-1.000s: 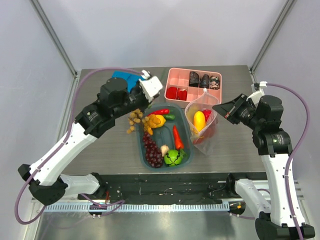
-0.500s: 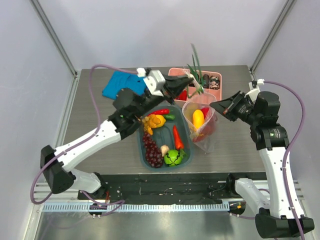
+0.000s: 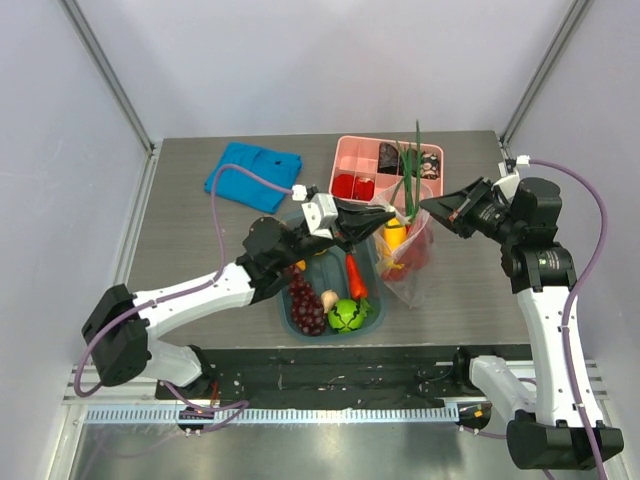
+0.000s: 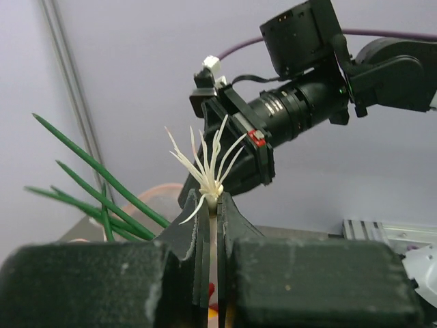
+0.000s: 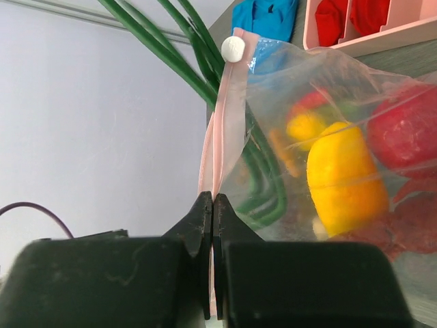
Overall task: Place the food in the zip-top bag and seal the zipper
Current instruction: Place the fake vegetable in the zipper food storage bag, then pick up the fake fruit from the bin, then place the fake fruit in the zipper food storage bag, then pick up the fake vegetable from the bin.
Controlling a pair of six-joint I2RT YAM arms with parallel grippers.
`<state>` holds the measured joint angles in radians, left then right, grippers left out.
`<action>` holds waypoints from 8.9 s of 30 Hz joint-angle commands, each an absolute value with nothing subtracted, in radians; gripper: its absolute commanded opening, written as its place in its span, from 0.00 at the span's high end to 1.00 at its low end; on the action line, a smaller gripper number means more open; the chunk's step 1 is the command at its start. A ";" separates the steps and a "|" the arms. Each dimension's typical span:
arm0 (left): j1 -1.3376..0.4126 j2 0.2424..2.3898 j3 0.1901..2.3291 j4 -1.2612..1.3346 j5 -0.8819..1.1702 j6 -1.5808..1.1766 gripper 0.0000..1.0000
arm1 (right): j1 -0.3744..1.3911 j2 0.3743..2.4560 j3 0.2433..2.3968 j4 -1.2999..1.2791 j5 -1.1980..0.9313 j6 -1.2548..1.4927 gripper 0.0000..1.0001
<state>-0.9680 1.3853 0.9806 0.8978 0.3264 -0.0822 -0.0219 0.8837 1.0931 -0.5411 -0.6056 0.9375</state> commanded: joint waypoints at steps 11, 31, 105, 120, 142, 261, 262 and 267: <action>-0.899 1.393 1.061 0.638 0.437 -0.425 1.00 | -0.025 0.825 1.058 -0.423 -0.683 0.937 0.99; -0.830 1.723 1.512 0.128 0.778 -0.580 1.00 | -0.025 0.795 1.043 -0.342 -0.735 0.956 0.99; -0.680 1.387 1.589 -0.580 0.307 -0.142 0.00 | -0.003 0.609 0.994 -0.386 -0.681 0.591 0.99; -0.840 1.282 1.074 -0.737 0.670 0.797 0.00 | -0.003 0.600 1.008 -0.451 -0.634 0.568 0.99; -0.951 1.586 0.965 -0.371 0.724 1.129 0.00 | -0.003 0.620 1.029 -0.505 -0.618 0.542 0.99; -0.996 1.654 1.003 -0.337 0.403 1.816 0.84 | -0.003 0.652 0.968 -0.479 -0.621 0.540 0.99; -0.996 1.626 1.015 -0.356 0.408 1.804 0.86 | -0.003 0.652 0.968 -0.477 -0.621 0.538 0.99; -0.951 1.458 1.156 -0.796 0.581 1.735 0.98 | -0.003 0.661 0.965 -0.460 -0.624 0.549 0.99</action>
